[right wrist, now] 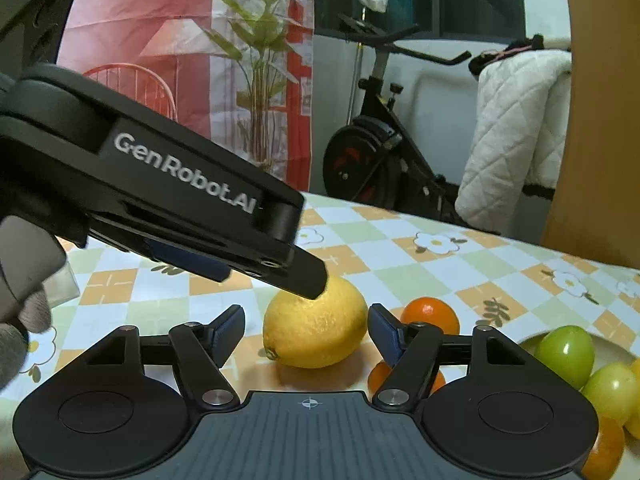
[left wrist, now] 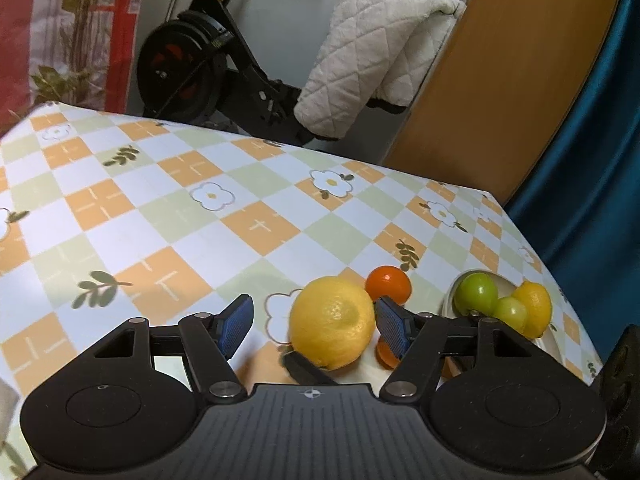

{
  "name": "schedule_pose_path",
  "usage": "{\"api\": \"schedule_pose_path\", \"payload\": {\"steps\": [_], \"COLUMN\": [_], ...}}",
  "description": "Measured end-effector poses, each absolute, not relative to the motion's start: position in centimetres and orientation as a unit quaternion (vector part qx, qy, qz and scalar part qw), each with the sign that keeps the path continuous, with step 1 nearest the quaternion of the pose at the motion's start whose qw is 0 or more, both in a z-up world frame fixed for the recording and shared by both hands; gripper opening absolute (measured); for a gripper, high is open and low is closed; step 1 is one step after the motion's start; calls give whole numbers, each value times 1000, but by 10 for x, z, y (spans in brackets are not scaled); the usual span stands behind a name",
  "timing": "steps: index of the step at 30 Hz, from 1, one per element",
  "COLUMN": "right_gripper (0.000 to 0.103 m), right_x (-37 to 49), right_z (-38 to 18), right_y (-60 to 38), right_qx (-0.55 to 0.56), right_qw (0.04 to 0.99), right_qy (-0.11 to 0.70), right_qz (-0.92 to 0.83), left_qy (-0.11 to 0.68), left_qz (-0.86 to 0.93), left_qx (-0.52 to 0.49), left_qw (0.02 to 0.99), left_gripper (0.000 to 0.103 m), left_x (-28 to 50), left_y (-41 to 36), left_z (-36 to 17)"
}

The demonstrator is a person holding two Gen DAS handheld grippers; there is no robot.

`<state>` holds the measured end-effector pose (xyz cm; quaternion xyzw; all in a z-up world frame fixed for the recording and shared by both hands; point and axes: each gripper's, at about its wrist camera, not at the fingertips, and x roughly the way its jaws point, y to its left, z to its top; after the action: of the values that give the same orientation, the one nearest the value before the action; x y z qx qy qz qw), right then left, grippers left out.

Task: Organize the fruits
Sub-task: 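Close the left tool on the large yellow lemon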

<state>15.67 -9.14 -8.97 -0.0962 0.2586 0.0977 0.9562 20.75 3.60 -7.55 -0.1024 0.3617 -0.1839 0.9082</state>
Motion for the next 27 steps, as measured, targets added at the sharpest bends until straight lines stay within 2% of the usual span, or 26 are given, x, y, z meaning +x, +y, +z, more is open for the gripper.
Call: {"api": "schedule_pose_path", "payload": {"steps": [8,12,14,16,27], "right_gripper": [67,64,60,59,58], "right_x": [174,175,175,174,166], "right_z": [-93,-94,-95,-95,-95], "right_y": [-97,-101,-100,-100,-101], "right_qx": [-75,-63,-68,-68,-64], "right_qw": [950,951,950,950,951], "right_qy": [291,290,290,289,286], "right_qz": [86,88,91,92,97], "left_qy": [380,377,375,373,370], "left_qz": [-197,-196,-205,-209,-201], "left_qx": [-102,-105,-109,-108,-96], "left_qw": [898,899,898,897,902], "left_gripper": [70,67,55,53,52], "left_x": [217,218,217,216,207], "left_y": [32,33,32,30,27], "left_z": [-89,-90,-90,-89,-88]}}
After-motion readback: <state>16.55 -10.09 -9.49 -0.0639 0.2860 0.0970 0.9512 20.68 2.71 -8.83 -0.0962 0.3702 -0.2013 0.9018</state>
